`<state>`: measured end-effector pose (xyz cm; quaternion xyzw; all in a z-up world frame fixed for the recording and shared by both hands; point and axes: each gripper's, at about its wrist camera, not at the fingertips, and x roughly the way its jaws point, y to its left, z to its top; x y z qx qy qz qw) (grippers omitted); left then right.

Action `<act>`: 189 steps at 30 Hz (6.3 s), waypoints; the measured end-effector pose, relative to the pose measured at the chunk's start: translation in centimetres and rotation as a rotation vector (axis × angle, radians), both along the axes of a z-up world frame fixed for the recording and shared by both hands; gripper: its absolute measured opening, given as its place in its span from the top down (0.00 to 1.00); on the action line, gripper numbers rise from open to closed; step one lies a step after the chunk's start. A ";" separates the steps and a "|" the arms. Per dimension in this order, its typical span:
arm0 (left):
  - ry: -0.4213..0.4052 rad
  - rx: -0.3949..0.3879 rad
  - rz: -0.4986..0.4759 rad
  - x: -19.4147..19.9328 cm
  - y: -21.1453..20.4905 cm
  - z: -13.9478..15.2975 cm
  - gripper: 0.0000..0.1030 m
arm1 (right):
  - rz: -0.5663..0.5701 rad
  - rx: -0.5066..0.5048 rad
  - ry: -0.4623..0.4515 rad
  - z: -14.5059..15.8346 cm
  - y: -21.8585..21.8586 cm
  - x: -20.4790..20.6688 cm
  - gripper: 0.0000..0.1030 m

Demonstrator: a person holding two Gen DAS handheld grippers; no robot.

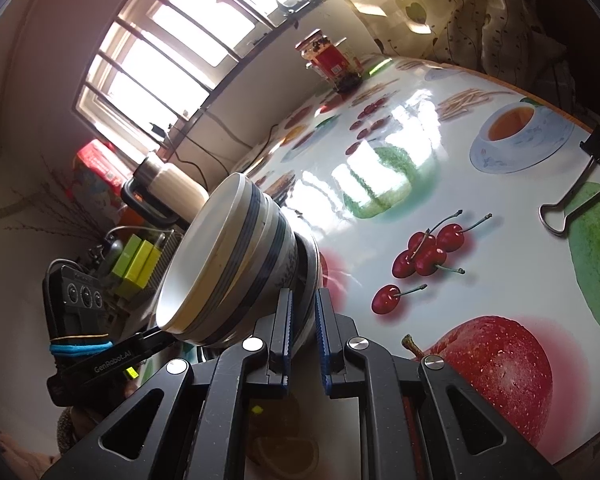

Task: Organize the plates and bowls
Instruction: 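Lift the pot and bowl stack with both tools toward the beige plates, then carry the pot and bowl stack over the beige plate stack with both tools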

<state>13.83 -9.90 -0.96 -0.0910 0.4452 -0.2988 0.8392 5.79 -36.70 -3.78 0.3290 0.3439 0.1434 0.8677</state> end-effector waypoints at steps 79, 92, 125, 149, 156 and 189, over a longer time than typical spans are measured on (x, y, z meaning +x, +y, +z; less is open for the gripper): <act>-0.078 0.006 0.203 1.1 7.7 5.7 0.86 | 0.180 0.001 -0.077 5.3 7.2 6.8 0.88; -0.082 0.009 0.269 1.0 11.2 5.7 0.87 | 0.247 -0.007 -0.077 5.5 10.7 8.5 0.88; -0.075 0.045 0.404 2.7 18.8 4.6 0.88 | 0.399 -0.012 -0.053 4.6 19.0 13.1 0.88; -0.025 0.056 0.452 3.6 20.9 2.8 0.88 | 0.449 -0.012 -0.005 2.7 21.9 15.7 0.88; -0.023 0.062 0.453 3.6 20.7 2.6 0.88 | 0.446 -0.020 0.006 2.4 22.1 15.9 0.88; -0.054 0.122 0.496 2.4 20.7 3.0 0.73 | 0.414 -0.087 -0.011 3.0 21.8 15.1 0.73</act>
